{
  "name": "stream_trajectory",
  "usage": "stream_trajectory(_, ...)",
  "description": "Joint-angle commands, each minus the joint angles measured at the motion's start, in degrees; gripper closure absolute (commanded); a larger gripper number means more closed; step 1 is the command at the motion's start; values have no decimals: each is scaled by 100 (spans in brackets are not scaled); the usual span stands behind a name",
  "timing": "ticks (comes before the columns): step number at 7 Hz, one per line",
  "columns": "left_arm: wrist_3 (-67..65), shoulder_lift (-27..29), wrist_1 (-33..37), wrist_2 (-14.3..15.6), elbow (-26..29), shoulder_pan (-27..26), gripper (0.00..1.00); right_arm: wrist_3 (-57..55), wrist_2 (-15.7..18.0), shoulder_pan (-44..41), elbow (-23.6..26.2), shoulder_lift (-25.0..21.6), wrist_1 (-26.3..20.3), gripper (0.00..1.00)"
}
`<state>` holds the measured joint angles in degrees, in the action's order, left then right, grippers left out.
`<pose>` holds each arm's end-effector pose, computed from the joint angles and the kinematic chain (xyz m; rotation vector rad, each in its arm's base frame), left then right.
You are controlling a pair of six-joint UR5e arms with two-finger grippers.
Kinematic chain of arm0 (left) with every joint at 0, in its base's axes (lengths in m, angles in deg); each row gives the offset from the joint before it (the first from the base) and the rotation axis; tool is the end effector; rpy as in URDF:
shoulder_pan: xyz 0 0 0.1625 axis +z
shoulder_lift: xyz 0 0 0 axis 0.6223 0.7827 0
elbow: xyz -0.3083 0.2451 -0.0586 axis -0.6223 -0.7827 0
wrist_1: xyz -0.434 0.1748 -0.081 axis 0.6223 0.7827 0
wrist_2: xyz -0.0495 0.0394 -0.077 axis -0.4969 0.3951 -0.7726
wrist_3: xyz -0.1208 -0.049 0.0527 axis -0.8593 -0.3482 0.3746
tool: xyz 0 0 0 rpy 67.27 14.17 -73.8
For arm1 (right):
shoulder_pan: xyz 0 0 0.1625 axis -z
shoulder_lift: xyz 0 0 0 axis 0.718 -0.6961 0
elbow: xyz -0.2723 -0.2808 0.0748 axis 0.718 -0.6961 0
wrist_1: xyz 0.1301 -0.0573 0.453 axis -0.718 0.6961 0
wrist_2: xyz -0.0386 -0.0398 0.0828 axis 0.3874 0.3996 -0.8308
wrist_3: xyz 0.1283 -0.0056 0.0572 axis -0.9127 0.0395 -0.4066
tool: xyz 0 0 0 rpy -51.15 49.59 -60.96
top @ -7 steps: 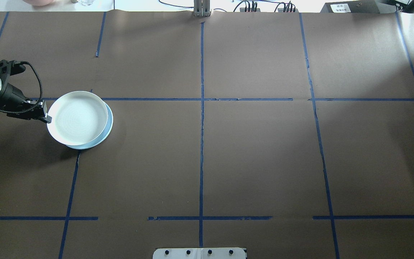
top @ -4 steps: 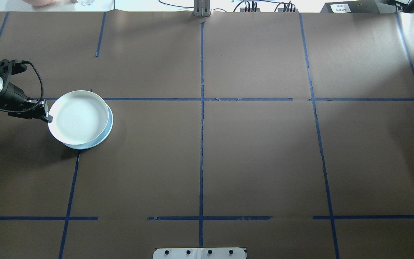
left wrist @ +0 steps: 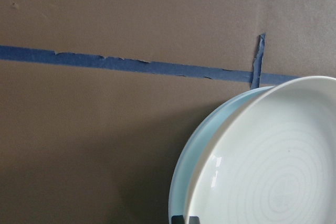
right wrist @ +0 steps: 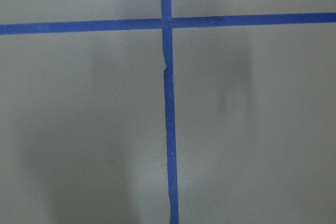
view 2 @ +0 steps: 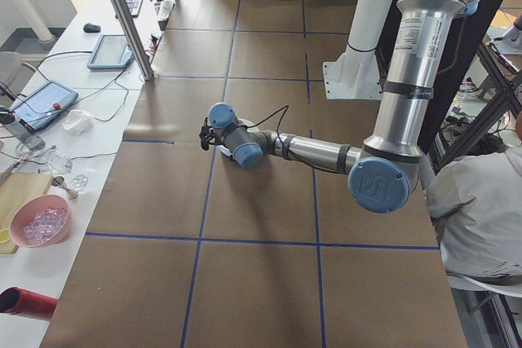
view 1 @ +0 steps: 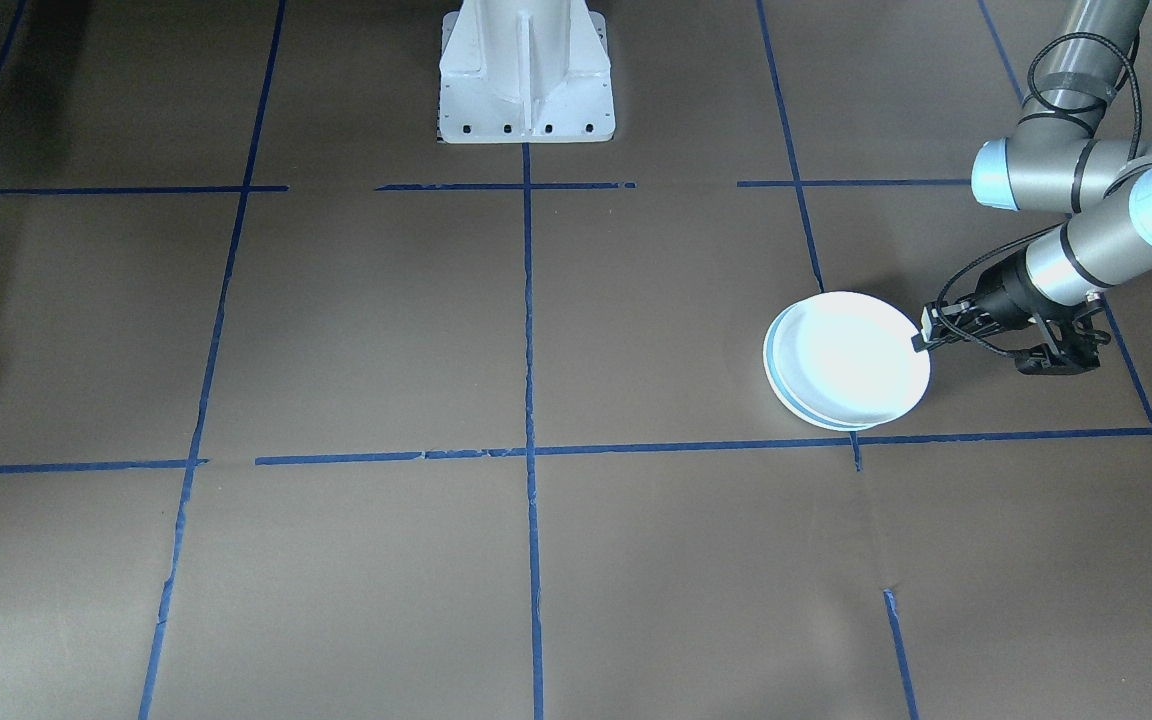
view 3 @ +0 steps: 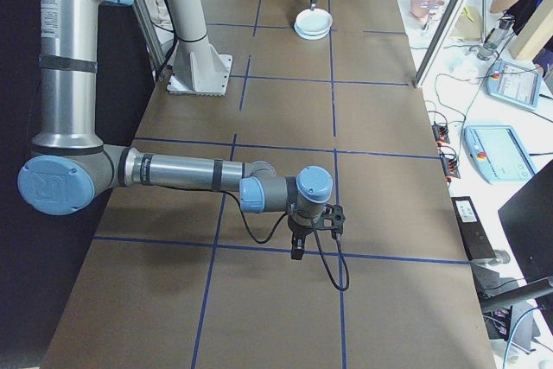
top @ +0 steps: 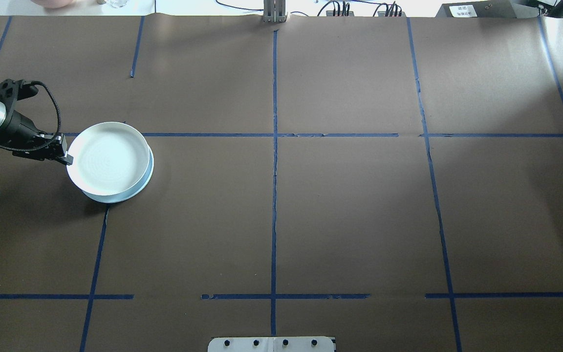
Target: Stack plate in center
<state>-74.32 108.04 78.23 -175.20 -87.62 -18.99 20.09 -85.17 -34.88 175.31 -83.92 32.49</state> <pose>0.3297 -0.5674 0.5108 -0.0612 1.0717 -0.0476 -0.0458 -0.5251 0.6973 -0.0894 -0.7307 0.0251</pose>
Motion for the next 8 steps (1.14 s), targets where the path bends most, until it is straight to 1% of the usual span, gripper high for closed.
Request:
stream_trajectory(1,0,9,0,8,6,0,0,0,0,0,0,0,0,0)
stream_trajectory(3,26,9,0,-10,-2,-70,0,0,0,0,0,0,0,0)
stream_trajectory(4,426,0,-8,-1,-37,-340,0,0,0,0,0,0,0,0)
stream_trajectory(5,1092,-87,-122,-10,-64,-717,0,0,0,0,0,0,0,0)
stream_trajectory(6,1890,-305,-619,-18,-151,-1121,0,0,0,0,0,0,0,0)
stream_trajectory(7,2977,-499,-1215,-1,-161,-1595,0,0,0,0,0,0,0,0)
stream_trajectory(8,3815,-814,-1735,25,-396,-1965,0,0,0,0,0,0,0,0)
